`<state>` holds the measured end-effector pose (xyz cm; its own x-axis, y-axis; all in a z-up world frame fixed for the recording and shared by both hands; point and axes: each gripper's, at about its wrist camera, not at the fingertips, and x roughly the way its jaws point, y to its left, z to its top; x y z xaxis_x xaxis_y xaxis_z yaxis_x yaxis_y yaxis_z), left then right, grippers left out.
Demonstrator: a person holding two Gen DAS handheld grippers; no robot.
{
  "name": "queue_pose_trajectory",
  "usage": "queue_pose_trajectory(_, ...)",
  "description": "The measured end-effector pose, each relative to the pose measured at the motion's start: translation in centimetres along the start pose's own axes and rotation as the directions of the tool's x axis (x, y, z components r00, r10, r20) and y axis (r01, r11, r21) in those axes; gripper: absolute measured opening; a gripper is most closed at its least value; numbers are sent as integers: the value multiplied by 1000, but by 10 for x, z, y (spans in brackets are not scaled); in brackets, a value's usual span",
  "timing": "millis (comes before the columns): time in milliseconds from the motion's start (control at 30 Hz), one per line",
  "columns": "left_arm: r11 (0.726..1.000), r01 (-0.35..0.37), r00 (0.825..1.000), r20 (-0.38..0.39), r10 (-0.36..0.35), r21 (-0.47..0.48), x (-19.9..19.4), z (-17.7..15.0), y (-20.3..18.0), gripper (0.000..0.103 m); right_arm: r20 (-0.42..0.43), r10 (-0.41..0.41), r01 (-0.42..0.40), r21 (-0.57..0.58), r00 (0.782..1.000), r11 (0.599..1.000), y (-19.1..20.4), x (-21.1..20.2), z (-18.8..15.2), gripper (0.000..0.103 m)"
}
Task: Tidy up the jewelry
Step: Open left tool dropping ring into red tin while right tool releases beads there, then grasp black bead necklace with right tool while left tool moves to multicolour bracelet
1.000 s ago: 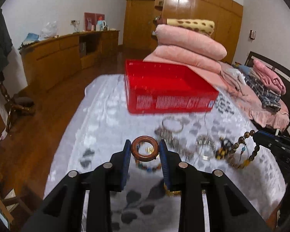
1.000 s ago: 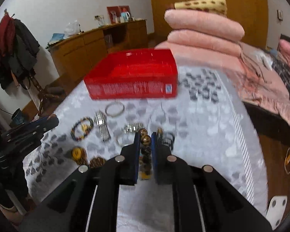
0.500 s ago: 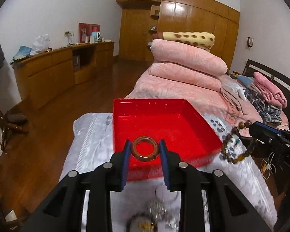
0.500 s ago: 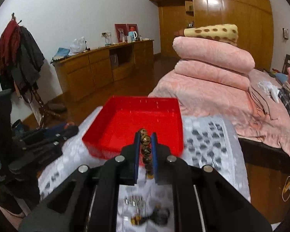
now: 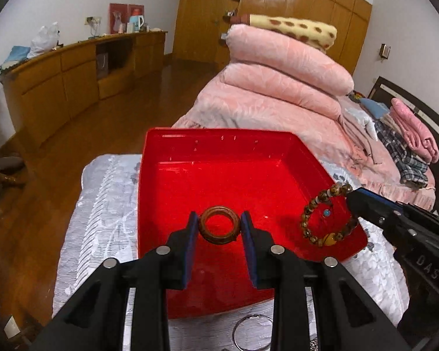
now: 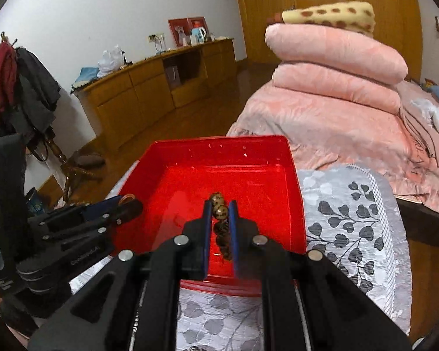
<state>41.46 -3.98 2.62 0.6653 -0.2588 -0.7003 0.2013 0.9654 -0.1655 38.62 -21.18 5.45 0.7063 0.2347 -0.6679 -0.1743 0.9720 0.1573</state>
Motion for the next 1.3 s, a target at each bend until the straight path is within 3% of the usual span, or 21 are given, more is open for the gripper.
queue_pose_trajectory(67,1000,1,1000,-9,-1,-7,2,-1,2,30,-21,-13,14,2,1000,1000,-3,7,-3,16)
queue_pose_trajectory(133,1000,0,1000,-18,0,-14,4,-2,5,40,-29,-24,24,2,999,1000,-5,11,-4,26)
queue_pose_trajectory(300,1000,-9,1000,8,9,-26,-12,-2,11,48,-17,-41,41,9,999,999,-7,5,-8,26)
queue_pose_trajectory(433,999,-35,997,63,37,-25,-42,-9,15,59,10,-83,83,2,997,997,-6,-13,-19,38)
queue_pose_trajectory(533,998,-60,992,111,62,-19,-67,-22,18,66,35,-106,106,0,994,994,-4,-32,-35,49)
queue_pose_trajectory(733,988,-152,970,186,153,-22,-110,-66,19,82,82,-150,148,27,985,989,-1,-77,-87,55)
queue_pose_trajectory(1067,975,-221,956,197,218,-4,-145,-154,11,86,38,-148,145,65,988,987,16,-107,-178,58)
queue_pose_trajectory(1300,975,-218,968,135,213,31,-138,-189,-4,86,-38,-167,169,64,985,983,22,-99,-206,57)
